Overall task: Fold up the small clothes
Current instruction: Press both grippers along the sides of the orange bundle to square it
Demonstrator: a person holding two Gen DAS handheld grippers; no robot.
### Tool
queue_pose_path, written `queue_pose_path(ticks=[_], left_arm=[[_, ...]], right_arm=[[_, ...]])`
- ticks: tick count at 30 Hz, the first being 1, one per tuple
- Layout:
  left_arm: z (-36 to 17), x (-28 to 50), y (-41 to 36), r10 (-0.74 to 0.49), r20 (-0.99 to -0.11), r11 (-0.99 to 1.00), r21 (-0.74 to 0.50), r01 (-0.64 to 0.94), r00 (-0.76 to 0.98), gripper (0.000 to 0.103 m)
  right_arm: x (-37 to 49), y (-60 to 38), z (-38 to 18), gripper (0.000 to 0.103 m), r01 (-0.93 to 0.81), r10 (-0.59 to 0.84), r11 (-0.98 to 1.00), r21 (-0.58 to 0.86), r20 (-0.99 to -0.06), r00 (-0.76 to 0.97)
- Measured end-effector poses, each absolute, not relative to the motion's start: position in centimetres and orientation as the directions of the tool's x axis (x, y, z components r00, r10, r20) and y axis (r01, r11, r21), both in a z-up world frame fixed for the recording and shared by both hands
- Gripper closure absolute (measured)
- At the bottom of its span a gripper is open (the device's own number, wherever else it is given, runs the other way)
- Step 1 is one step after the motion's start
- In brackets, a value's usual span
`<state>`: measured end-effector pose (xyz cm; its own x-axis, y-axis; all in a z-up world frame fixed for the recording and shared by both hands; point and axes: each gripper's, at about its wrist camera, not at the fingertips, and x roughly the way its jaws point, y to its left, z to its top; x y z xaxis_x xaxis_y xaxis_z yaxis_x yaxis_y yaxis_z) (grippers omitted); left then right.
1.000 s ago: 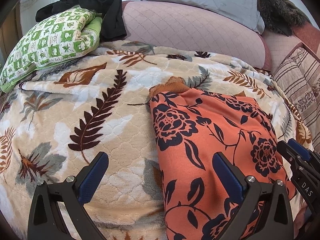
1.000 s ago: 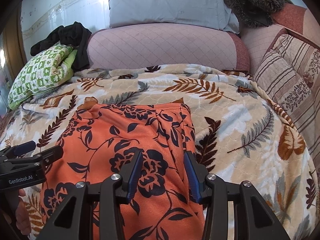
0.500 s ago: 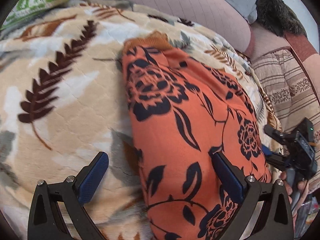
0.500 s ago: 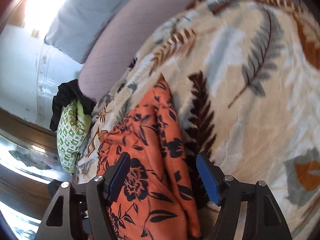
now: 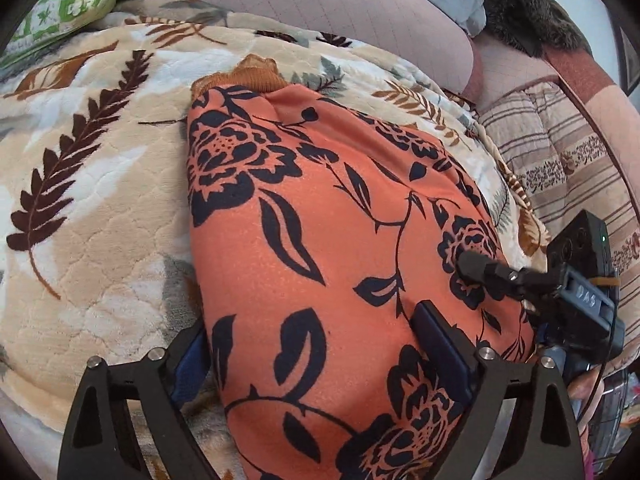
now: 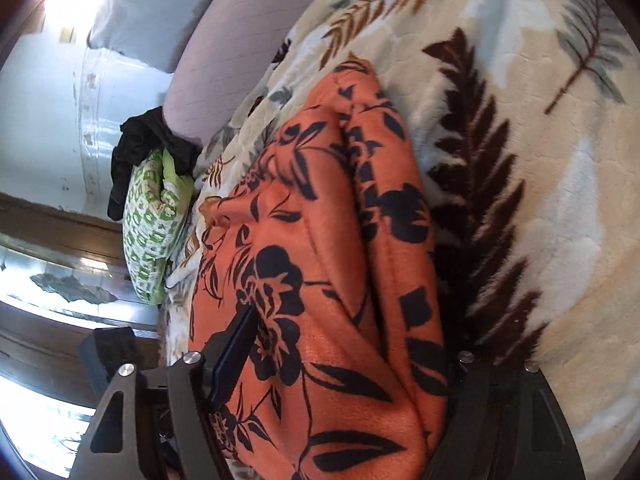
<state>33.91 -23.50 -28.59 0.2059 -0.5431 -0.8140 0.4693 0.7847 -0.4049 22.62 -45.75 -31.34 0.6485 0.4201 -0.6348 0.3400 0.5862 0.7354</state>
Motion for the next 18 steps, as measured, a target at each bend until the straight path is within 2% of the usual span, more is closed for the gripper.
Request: queue_pose_path(ticks=[1, 4, 9, 18], left_arm=[[-28.5, 34.0, -23.3, -0.544, -0.812, 0.788, -0.407, 0.462, 0.213, 0.016], [-28.0, 33.9, -22.9, -0.539, -0.808, 0.793, -0.391, 0.467, 0.238, 0.026], [-26.3, 33.5, -22.4, -0.510, -0.803, 0.808, -0.324, 0.491, 0.308, 0.047], [-21.9, 32.2, -17.5, -0.496, -0.770, 0.829, -0.283, 0.483, 0.400, 0.047]], right_arm=[[22.7, -45.5, -31.3, 0.040, 0.342, 0.414, 0.595, 0.727, -0.642, 0.646], [22.8, -44.7, -30.4, 0.050, 0.338, 0.381, 0.627, 0.702, -0.655, 0.652], [22.7, -42.9, -27.5, 0.057, 0.301, 0.314, 0.703, 0.644, -0.662, 0.681], [23.5, -38.9, -24.5, 0.059, 0.198, 0.328, 0.736, 0.648, -0.596, 0.733]])
